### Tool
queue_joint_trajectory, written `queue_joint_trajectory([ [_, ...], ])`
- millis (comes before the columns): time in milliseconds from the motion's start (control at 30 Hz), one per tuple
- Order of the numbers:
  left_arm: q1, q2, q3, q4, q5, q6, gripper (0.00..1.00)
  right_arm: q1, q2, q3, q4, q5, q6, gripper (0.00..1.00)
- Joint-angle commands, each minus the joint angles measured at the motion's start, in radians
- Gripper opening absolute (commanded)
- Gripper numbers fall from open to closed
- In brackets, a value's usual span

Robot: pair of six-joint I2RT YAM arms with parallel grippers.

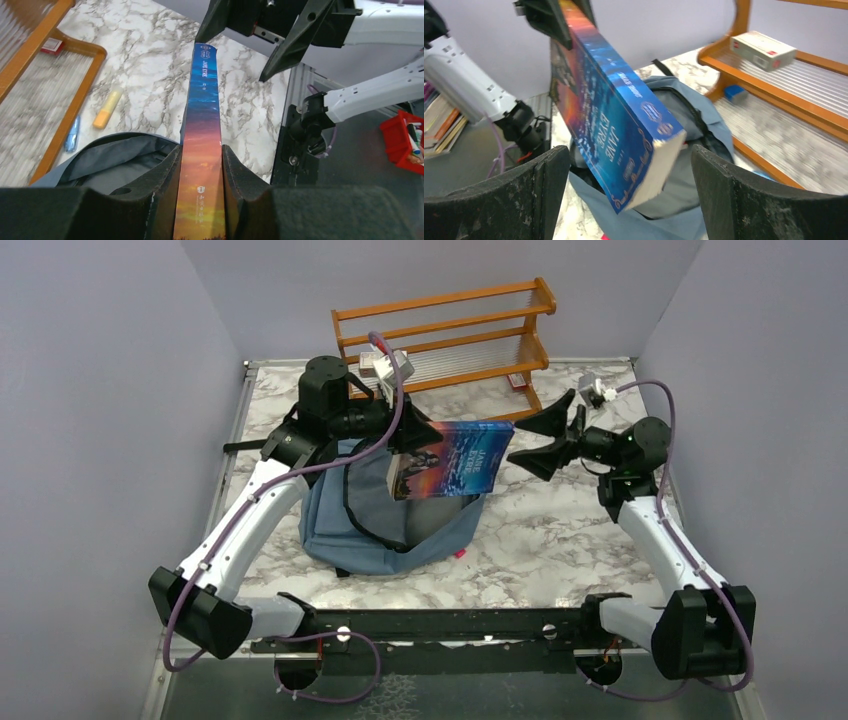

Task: Pack the student bag
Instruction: Pick up the book from the center of the board.

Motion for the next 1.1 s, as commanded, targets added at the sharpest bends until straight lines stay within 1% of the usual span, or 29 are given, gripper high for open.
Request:
queue_joint_trajectory([
  [0, 0.002, -0.047, 0.006, 0.221, 0.124, -0.051, 0.0, 0.07, 0.003, -0.023, 0.093, -0.024, -0.041, 0.94],
  [133, 0.002, -0.051, 0.006, 0.26, 0.169, -0.068, 0.0, 0.092, 0.041, -0.036, 0.14, -0.013, -0.038, 0.94],
  [300, 0.002, -0.052, -0.005, 0.32, 0.217, -0.099, 0.0, 0.113, 0.095, -0.055, 0.259, -0.031, 0.035, 0.94],
  [433, 0.002, -0.056, -0.007, 0.343, 0.225, -0.112, 0.0, 0.134, 0.123, -0.061, 0.293, -0.039, 0.053, 0.93],
  [533, 0.002, -0.06, -0.021, 0.38, 0.225, -0.135, 0.0, 0.157, 0.138, -0.071, 0.365, -0.05, 0.106, 0.89],
  [633, 0.002, -0.062, -0.051, 0.459, 0.214, -0.19, 0.0, 0.192, 0.159, -0.083, 0.476, -0.057, 0.194, 0.84],
  [800, 0.002, -0.066, -0.103, 0.607, 0.182, -0.286, 0.0, 0.25, 0.195, -0.104, 0.655, -0.025, 0.331, 0.71],
  [967, 0.002, -0.072, -0.103, 0.616, 0.163, -0.288, 0.0, 0.26, 0.258, -0.121, 0.882, 0.016, 0.5, 0.62],
  [1067, 0.002, -0.079, -0.102, 0.62, 0.151, -0.284, 0.0, 0.26, 0.294, -0.125, 0.956, 0.033, 0.553, 0.59],
])
